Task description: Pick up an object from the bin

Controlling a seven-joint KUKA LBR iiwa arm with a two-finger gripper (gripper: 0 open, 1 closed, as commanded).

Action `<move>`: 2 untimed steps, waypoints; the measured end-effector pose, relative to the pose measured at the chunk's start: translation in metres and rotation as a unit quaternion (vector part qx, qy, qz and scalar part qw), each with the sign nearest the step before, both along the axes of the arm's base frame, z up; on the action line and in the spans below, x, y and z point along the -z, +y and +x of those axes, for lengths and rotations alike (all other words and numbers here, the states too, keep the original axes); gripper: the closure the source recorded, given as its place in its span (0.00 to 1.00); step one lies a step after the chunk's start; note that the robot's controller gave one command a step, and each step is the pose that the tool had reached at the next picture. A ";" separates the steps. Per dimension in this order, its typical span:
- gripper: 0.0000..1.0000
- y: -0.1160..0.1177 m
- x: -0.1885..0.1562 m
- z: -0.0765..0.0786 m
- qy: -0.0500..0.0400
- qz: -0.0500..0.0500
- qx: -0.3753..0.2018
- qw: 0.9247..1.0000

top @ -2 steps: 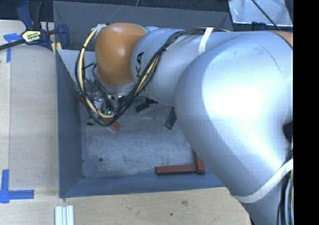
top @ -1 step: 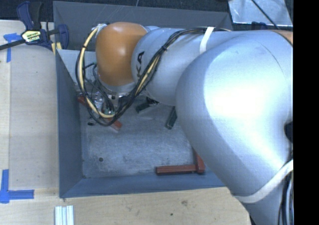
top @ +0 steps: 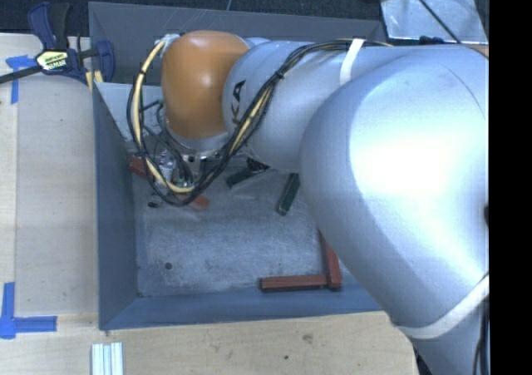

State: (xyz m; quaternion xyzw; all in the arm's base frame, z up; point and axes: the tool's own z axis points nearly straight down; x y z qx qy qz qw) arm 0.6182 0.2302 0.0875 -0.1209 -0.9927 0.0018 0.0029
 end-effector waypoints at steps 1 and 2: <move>1.00 0.000 -0.022 0.001 -0.001 0.001 0.000 1.000; 1.00 0.001 -0.040 0.003 -0.006 0.002 0.000 1.000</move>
Offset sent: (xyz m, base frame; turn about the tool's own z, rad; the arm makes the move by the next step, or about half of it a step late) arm 0.0002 0.0001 0.0034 0.0000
